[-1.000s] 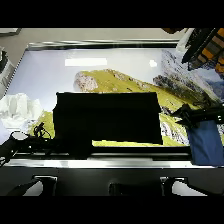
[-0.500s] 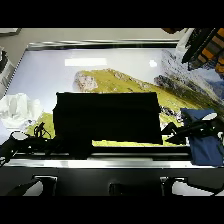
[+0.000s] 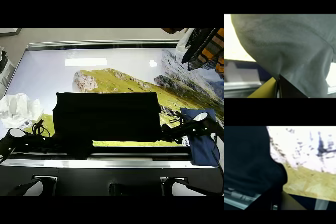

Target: Fold the clothes and pants, and hang the long-sleeved shirts on hangers.

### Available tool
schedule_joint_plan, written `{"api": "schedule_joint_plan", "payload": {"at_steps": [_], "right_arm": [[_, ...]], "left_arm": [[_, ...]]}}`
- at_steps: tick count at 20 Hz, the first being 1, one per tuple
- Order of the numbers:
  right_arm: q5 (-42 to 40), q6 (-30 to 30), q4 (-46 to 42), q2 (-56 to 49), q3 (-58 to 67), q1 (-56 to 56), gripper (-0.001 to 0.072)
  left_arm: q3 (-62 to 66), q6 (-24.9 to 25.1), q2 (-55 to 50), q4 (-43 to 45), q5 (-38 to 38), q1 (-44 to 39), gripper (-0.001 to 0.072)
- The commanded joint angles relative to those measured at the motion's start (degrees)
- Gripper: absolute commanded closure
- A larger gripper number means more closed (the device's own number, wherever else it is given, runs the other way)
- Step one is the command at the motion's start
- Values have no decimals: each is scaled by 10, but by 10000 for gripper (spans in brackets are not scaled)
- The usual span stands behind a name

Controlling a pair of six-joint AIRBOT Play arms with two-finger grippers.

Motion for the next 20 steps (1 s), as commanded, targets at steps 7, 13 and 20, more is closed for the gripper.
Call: {"api": "schedule_joint_plan", "payload": {"at_steps": [7,13,20], "right_arm": [[116,128,-109,230,3,5,677],[8,25,29,174,35,6,678],[-89,9,-57,-8,202,83,678]], "left_arm": [[98,-126,160,218,-193,-2,693],[169,-65,61,120,-96,-5,693],[377,-37,-177,121,-76,-47,693]]}}
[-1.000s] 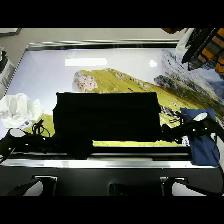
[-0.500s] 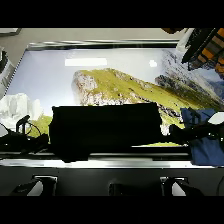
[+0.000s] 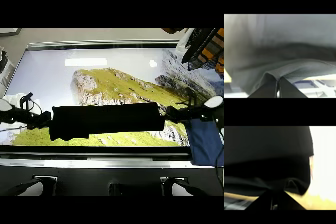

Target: Fold the clothes and pants, and hang the long-sleeved shirts on hangers.

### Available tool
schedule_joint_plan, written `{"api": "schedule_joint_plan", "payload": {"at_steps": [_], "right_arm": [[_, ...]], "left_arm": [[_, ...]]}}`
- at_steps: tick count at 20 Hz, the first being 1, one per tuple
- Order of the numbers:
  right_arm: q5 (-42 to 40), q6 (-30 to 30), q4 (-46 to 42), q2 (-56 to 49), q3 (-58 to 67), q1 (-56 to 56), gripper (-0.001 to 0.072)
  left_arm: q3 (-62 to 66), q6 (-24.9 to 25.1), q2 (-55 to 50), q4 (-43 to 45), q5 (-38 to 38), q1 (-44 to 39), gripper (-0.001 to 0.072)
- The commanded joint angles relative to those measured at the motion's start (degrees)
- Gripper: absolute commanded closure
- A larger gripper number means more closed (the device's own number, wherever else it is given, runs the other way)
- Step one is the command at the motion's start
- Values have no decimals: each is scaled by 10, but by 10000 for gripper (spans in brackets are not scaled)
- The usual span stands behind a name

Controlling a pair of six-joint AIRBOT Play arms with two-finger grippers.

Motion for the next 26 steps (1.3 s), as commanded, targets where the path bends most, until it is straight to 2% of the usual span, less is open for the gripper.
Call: {"api": "schedule_joint_plan", "payload": {"at_steps": [1,5,9,10,11,12,13,14,15,20,23,26], "right_arm": [[-68,20,-71,-88,84,49,678],[-78,36,-72,-164,151,69,677],[-92,58,-63,-210,157,72,674],[-92,60,-54,-218,157,72,655],[-92,66,-41,-223,157,72,579],[-90,77,-35,-223,160,72,487],[-71,83,-37,-222,175,69,420],[-41,88,-40,-222,197,61,352],[-7,97,-44,-222,224,47,263],[83,85,18,-246,256,-59,216],[121,50,76,-294,256,-73,66],[115,49,94,-328,255,-60,57]], "left_arm": [[108,14,-120,-4,9,-17,693],[206,13,-222,-4,4,-20,693],[262,14,-289,-4,3,-29,692],[268,14,-299,-4,3,-30,689],[271,14,-304,-4,4,-32,672],[275,14,-305,-4,8,-32,580],[282,14,-304,-4,9,-31,416],[295,13,-302,-2,4,-29,375],[314,12,-300,2,-5,-25,372],[395,2,-269,36,-47,-27,370],[397,-3,-253,40,-49,-28,370],[397,-9,-250,41,-54,-29,370]]}}
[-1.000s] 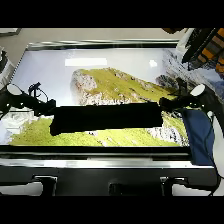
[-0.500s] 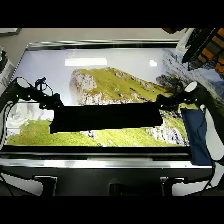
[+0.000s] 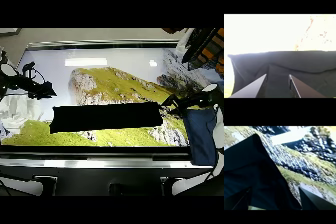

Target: Fold the clothes and pants, and hang the long-sleeved shirts on hangers.

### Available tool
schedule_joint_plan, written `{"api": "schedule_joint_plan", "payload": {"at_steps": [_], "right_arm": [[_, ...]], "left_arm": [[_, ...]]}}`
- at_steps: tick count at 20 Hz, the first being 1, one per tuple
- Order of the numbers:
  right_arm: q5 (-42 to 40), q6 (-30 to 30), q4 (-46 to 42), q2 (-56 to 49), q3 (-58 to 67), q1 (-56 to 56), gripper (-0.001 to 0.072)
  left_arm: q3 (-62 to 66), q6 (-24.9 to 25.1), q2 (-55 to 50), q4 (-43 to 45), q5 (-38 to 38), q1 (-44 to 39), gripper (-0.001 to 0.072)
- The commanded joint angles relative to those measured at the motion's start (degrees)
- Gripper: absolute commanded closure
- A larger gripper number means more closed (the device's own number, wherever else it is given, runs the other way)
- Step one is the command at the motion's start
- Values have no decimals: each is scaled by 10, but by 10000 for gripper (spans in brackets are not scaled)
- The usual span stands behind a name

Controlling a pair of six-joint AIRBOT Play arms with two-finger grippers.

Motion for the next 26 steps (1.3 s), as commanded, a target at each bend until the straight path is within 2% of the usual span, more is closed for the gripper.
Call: {"api": "schedule_joint_plan", "payload": {"at_steps": [1,4,5,6,7,9,10,11,12,13,15,19,26], "right_arm": [[13,-11,35,-39,1,7,59],[-7,-11,30,-51,0,35,72],[-17,-11,22,-51,0,47,128],[-28,-12,14,-51,0,59,144],[-38,-13,10,-51,0,69,236],[-51,-15,9,-49,0,85,535],[-55,-15,8,-43,1,89,643],[-57,-15,8,-33,1,91,674],[-58,-14,4,-17,1,91,675],[-57,-10,-6,2,1,91,675],[-37,19,-54,47,9,91,676],[30,80,-152,139,34,91,675],[103,172,-256,271,37,91,675]], "left_arm": [[6,-7,6,5,-6,-2,370],[6,-10,6,5,-6,-6,371],[6,-10,6,5,-6,-8,371],[6,-10,5,5,-6,-10,371],[5,-9,5,5,-6,-11,372],[5,-9,5,1,-6,-15,377],[5,-9,5,-3,-6,-17,392],[5,-9,5,-7,-4,-21,395],[5,-10,2,-10,-2,-27,506],[-1,-15,-1,-15,8,-37,685],[-27,-47,-9,-43,57,-69,691],[-85,-44,-49,-169,165,-177,692],[-68,-44,-154,-363,324,-397,693]]}}
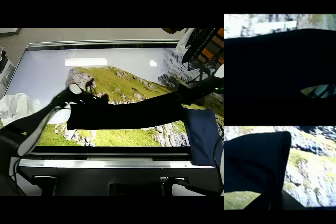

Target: Fold the clothes and pants, and hang the long-sleeved shirts on hangers.

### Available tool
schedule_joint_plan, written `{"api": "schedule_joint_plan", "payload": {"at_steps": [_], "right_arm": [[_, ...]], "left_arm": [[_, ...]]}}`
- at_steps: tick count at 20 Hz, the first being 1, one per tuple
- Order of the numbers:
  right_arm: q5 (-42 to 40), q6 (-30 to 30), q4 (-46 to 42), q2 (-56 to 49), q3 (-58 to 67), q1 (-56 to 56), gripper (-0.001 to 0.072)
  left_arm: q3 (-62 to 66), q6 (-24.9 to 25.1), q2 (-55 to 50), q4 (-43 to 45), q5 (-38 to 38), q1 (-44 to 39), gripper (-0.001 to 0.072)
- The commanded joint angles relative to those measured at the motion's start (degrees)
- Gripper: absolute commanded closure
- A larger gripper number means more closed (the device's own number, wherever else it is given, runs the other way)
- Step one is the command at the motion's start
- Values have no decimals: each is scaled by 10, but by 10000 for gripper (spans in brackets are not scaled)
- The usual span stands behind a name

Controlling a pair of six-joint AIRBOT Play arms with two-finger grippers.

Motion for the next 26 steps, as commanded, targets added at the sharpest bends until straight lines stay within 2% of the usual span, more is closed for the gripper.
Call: {"api": "schedule_joint_plan", "payload": {"at_steps": [1,3,6,8,11,14,18,20,22,26], "right_arm": [[32,49,-44,60,2,0,675],[33,60,-40,79,2,0,675],[33,65,-40,90,9,0,675],[25,66,-40,91,25,0,675],[21,71,-33,91,57,0,675],[34,73,-24,91,66,0,675],[39,82,-25,91,66,0,675],[34,82,-25,91,66,0,675],[24,81,-9,90,66,0,675],[1,95,102,76,66,22,675]], "left_arm": [[26,-1,-56,-112,84,-103,693],[69,-4,-92,-141,87,-138,693],[127,-40,-136,-152,87,-176,693],[159,-64,-159,-153,90,-193,693],[212,-68,-198,-188,102,-213,693],[268,-102,-241,-201,109,-231,693],[286,-100,-250,-202,108,-235,693],[286,-72,-240,-201,57,-214,694],[286,-47,-219,-174,-28,-174,694],[286,-56,-123,-9,-185,-67,694]]}}
